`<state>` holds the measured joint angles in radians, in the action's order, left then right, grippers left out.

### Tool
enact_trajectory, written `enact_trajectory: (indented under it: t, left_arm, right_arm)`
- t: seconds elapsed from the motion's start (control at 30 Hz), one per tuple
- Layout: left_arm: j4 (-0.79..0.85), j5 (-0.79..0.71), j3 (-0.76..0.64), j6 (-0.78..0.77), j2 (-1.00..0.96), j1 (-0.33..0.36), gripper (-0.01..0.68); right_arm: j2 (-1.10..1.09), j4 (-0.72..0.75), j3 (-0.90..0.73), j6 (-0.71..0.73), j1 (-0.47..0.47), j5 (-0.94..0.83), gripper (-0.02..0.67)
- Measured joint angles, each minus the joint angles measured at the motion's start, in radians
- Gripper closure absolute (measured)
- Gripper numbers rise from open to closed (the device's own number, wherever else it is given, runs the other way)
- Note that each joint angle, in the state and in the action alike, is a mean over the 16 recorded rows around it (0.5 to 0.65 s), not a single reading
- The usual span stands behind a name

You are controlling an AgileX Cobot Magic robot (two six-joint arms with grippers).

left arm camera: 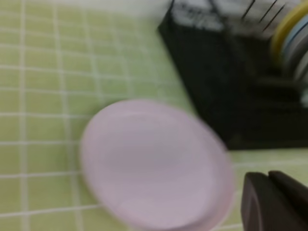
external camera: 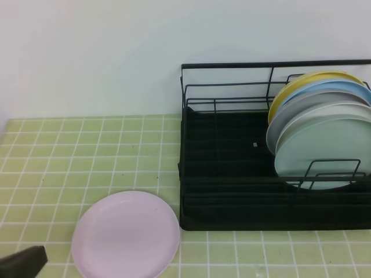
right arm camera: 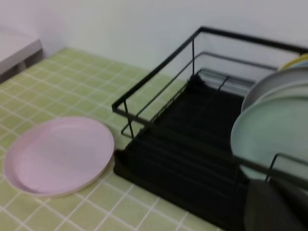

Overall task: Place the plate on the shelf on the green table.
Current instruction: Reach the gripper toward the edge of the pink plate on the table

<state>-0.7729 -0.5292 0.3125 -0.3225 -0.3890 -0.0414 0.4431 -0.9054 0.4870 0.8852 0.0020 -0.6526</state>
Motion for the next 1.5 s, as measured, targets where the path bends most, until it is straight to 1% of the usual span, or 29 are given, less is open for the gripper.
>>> enact_trajectory:
  t: [0.17, 0.3, 0.57, 0.83, 1.07, 1.37, 1.5]
  left_arm:
    - [0.147, -0.036, 0.092, 0.003, -0.186, 0.000, 0.676]
    - [0.221, -0.045, 0.149, 0.009, -0.340, 0.000, 0.676]
    - [0.266, -0.083, 0.267, -0.003, -0.660, 0.000, 0.676]
    - [0.274, -0.154, 0.434, -0.032, -0.939, 0.000, 0.676]
    - [0.333, -0.160, 0.545, -0.014, -1.075, 0.000, 0.676]
    - [0.422, -0.138, 0.609, 0.049, -1.182, 0.000, 0.673]
    - [0.429, -0.160, 0.642, 0.058, -1.235, 0.000, 0.651]
  right_arm:
    - [0.079, -0.032, 0.009, -0.002, 0.000, -0.018, 0.651]
    - [0.112, -0.064, 0.009, -0.002, 0.000, -0.036, 0.651]
    - [0.123, -0.114, 0.009, -0.002, 0.000, -0.066, 0.651]
    - [0.123, -0.141, 0.009, -0.002, 0.000, -0.086, 0.651]
    - [0.122, -0.143, 0.009, -0.002, 0.000, -0.105, 0.651]
    - [0.123, -0.146, 0.009, -0.002, 0.000, -0.124, 0.651]
    - [0.123, -0.147, 0.009, -0.002, 0.000, -0.127, 0.651]
